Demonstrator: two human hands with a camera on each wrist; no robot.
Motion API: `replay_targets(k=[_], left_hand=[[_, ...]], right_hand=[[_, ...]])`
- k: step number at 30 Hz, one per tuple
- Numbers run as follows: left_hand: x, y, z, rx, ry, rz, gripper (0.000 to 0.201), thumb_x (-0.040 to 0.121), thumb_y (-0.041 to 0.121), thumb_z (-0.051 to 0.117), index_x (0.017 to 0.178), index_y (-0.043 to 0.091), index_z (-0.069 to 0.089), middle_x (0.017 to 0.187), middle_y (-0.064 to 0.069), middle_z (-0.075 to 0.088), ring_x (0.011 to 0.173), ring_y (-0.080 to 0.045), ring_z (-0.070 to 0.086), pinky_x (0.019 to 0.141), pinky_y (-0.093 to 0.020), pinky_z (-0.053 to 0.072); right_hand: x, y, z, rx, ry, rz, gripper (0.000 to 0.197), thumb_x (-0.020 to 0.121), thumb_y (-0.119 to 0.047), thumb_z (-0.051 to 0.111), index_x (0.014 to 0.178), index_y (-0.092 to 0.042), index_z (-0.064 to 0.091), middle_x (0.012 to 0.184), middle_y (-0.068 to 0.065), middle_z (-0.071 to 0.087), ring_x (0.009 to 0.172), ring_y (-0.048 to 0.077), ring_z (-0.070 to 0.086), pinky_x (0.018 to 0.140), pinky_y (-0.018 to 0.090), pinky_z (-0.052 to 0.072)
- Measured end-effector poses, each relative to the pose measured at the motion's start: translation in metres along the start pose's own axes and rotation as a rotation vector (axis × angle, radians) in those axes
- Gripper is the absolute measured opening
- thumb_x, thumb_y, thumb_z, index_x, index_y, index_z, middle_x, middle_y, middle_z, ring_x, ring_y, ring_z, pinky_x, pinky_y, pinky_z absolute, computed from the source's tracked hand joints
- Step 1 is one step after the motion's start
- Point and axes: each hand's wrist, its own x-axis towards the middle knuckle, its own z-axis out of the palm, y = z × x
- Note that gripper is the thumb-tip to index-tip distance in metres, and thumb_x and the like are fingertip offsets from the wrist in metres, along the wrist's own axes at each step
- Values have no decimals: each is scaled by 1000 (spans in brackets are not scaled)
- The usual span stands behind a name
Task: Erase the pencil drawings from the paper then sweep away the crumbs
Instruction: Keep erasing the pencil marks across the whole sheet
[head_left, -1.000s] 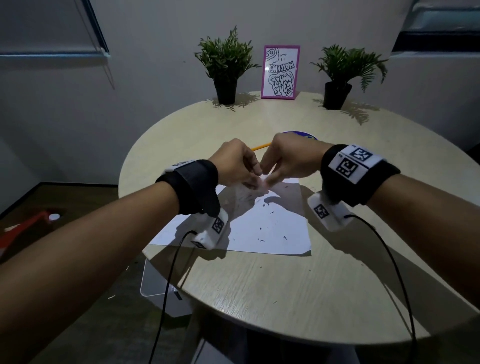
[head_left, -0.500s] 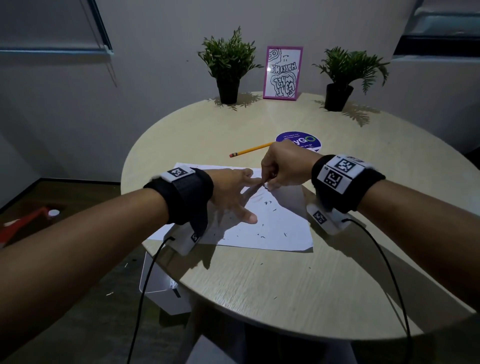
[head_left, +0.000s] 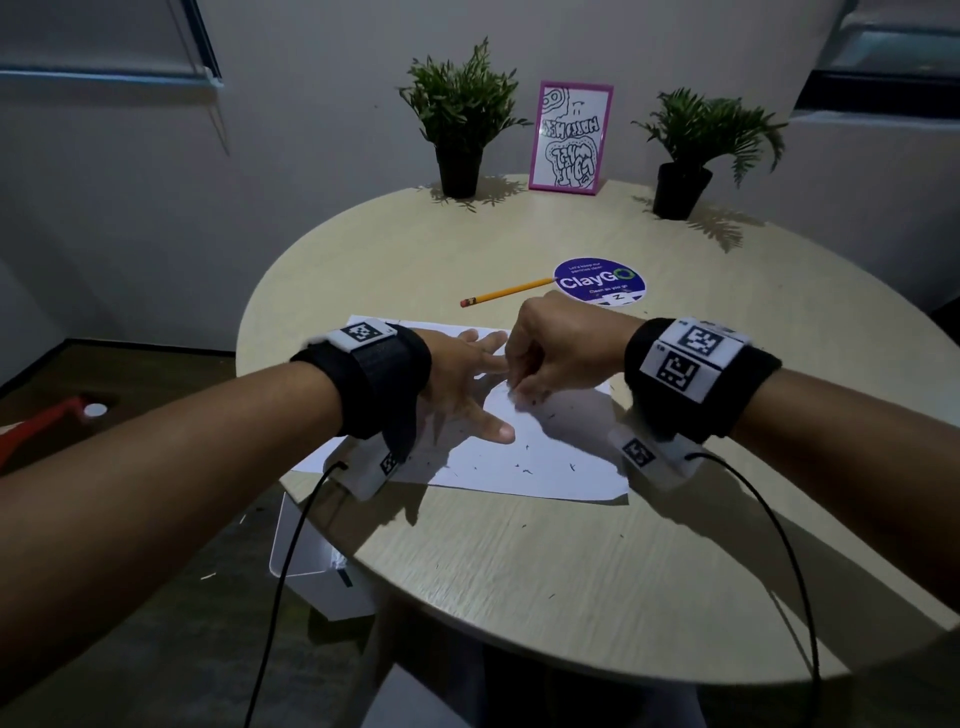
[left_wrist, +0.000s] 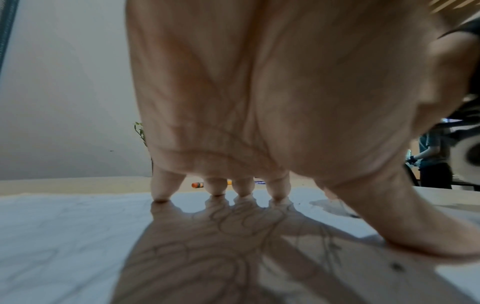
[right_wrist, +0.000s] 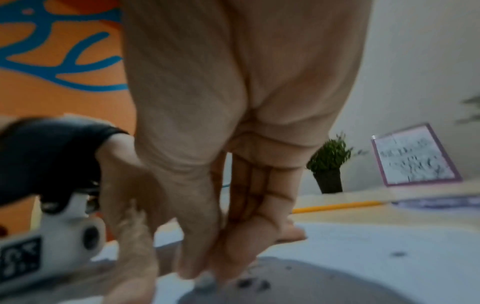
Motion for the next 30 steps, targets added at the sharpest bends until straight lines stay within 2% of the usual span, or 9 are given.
replay_targets(k=[2,6,10,14,19,21,24,26,30], left_hand=[[-1,0,0,-4,3,-3,93,78,76,59,153,52,11,164,18,-14,152,-15,-16,122,-53,8],[-1,5,-1,47,-20,-36,105,78,76,58,153,49,-11,164,14,-19,152,-16,-16,122,-55,7],[0,4,-2,56,-20,-20,103,79,76,58,154,48,-7,164,15,-19,152,-18,-15,122,-55,9],[0,3,-2,42,-18,-24,97,78,76,58,154,49,5,164,17,-15,152,-15,-15,122,-53,9],[2,8,-2,98,-15,-66,108,79,76,56,154,44,-14,165,11,-18,153,-21,-11,122,-55,10],[0,10,-4,94,-14,-53,106,79,76,57,155,45,-10,165,11,-16,153,-21,-10,122,-54,11],[-6,10,-5,40,-6,-57,92,82,72,59,154,47,8,165,14,-12,153,-16,-9,120,-49,14],[-6,10,-4,45,-3,-58,96,80,73,60,154,48,5,164,14,-14,153,-16,-11,120,-49,13],[3,9,-2,90,-24,-81,110,77,76,58,155,43,-13,164,12,-19,153,-20,-12,122,-56,10]], right_hand=[[-3,-3,-3,68,-83,14,7,78,-22,85,79,-17,80,68,-5,74,62,3,67,57,13,49],[8,17,-10,-3,36,136,11,76,-25,85,74,-17,78,62,-4,71,64,9,67,64,26,55],[7,4,-2,-92,59,83,8,77,-16,82,73,-12,76,66,2,70,66,13,64,64,34,55],[-4,-8,-3,10,-90,35,9,78,-22,84,76,-15,78,65,-3,73,62,1,65,57,15,48],[9,22,-10,-60,105,187,17,75,-22,84,64,-20,72,59,-4,68,63,11,66,71,34,57],[6,11,-4,-103,111,134,11,76,-17,80,68,-15,73,63,1,68,65,15,64,65,30,53],[-6,-11,5,-36,6,30,8,76,-18,79,73,-12,75,61,-5,68,60,1,60,58,19,47],[-5,-4,3,-11,5,60,10,75,-21,82,71,-15,75,60,-6,68,58,-1,59,56,16,46],[7,27,-9,-44,146,206,18,74,-18,84,62,-17,70,58,-3,65,61,11,61,60,31,49]])
